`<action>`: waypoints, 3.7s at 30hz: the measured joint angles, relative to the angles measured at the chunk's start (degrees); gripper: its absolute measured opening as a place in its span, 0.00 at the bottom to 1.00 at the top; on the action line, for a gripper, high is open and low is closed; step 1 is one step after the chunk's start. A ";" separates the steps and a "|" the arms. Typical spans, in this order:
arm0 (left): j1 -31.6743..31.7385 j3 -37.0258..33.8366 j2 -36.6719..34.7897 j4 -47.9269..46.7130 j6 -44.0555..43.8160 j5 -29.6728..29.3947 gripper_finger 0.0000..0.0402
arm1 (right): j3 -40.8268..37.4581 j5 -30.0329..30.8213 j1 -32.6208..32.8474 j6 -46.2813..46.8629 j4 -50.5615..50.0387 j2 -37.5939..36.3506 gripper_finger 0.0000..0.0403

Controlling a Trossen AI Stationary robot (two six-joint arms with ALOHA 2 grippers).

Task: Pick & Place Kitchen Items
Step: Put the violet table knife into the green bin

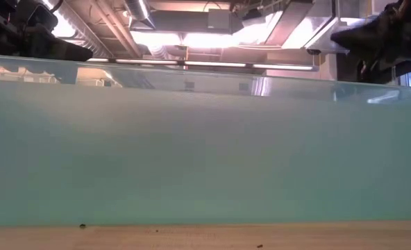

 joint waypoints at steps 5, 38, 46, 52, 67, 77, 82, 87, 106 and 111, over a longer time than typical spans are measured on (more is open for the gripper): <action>0.00 0.00 0.00 0.02 0.00 0.00 0.01 | 0.00 -0.28 -1.07 -7.63 12.61 0.00 0.02; -0.01 0.00 0.01 0.02 0.00 0.00 0.01 | 3.05 -14.84 -19.42 -24.08 28.51 46.55 0.02; -0.01 0.00 -0.01 0.02 0.00 0.00 0.01 | 9.91 -19.16 -21.14 -17.24 27.73 55.06 0.02; -0.01 -0.01 0.00 0.02 0.00 0.00 0.01 | 10.47 -27.44 -17.31 -2.15 25.38 65.27 0.02; 0.00 0.01 -0.01 0.03 0.00 0.00 0.01 | 10.47 -21.85 -14.32 2.45 46.51 72.67 0.02; -0.02 -0.01 -0.01 0.19 0.06 -0.07 0.01 | 10.47 -17.44 -14.38 -1.64 59.35 72.65 0.02; 0.04 -0.01 0.02 8.74 10.63 -7.86 0.01 | 10.47 -16.40 -14.43 -8.83 61.14 72.65 0.02; 0.04 -0.01 0.02 24.75 20.58 -7.55 0.01 | 11.64 -14.88 -15.90 -14.96 61.57 72.63 0.02; 1.92 8.56 16.55 50.21 33.76 -0.92 0.01 | 33.83 -22.45 -18.49 -15.21 39.36 72.61 0.02; 5.42 15.89 29.74 46.79 35.62 -1.63 0.01 | 38.87 -20.82 -19.53 -15.22 24.41 72.61 0.02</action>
